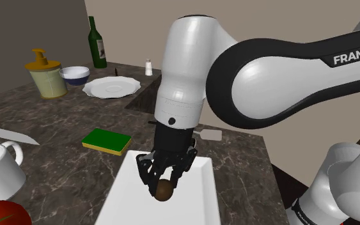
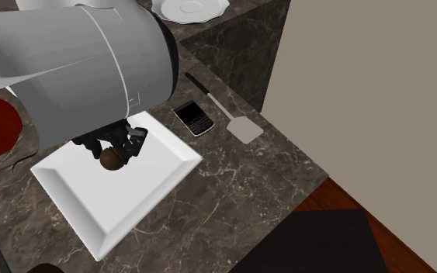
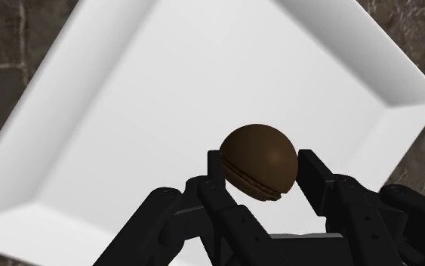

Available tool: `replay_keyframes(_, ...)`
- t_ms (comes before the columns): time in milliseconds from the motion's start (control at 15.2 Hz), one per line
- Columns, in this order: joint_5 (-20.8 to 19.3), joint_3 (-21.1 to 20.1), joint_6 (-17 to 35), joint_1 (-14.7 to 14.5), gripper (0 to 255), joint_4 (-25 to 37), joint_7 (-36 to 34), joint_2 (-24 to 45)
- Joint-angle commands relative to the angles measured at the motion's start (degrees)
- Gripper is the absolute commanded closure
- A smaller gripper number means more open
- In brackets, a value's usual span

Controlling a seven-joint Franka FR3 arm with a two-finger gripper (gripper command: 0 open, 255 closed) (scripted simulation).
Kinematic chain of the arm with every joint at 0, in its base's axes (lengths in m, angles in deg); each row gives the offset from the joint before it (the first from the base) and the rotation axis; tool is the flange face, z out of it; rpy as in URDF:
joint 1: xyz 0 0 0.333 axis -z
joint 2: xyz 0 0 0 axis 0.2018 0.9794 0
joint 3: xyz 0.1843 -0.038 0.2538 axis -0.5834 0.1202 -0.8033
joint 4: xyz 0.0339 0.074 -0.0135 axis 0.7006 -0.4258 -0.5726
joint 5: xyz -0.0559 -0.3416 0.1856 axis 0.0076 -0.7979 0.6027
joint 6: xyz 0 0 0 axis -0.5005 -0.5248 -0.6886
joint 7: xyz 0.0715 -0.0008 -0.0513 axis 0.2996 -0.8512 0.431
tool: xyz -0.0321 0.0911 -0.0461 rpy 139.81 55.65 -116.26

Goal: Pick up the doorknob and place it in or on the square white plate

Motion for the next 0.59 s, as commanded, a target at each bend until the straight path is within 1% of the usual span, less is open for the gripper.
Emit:
replay_keyframes(0,0.0,0.0,0.0,0.0,255,0.0,0.0,0.0)
replay_keyframes(198,0.0,0.0,0.0,0.0,255,0.0,0.0,0.0)
replay_keyframes(264,0.0,0.0,0.0,0.0,0,0.0,0.0,0.0)
replay_keyframes(528,0.0,0.0,0.0,0.0,0,0.0,0.0,0.0)
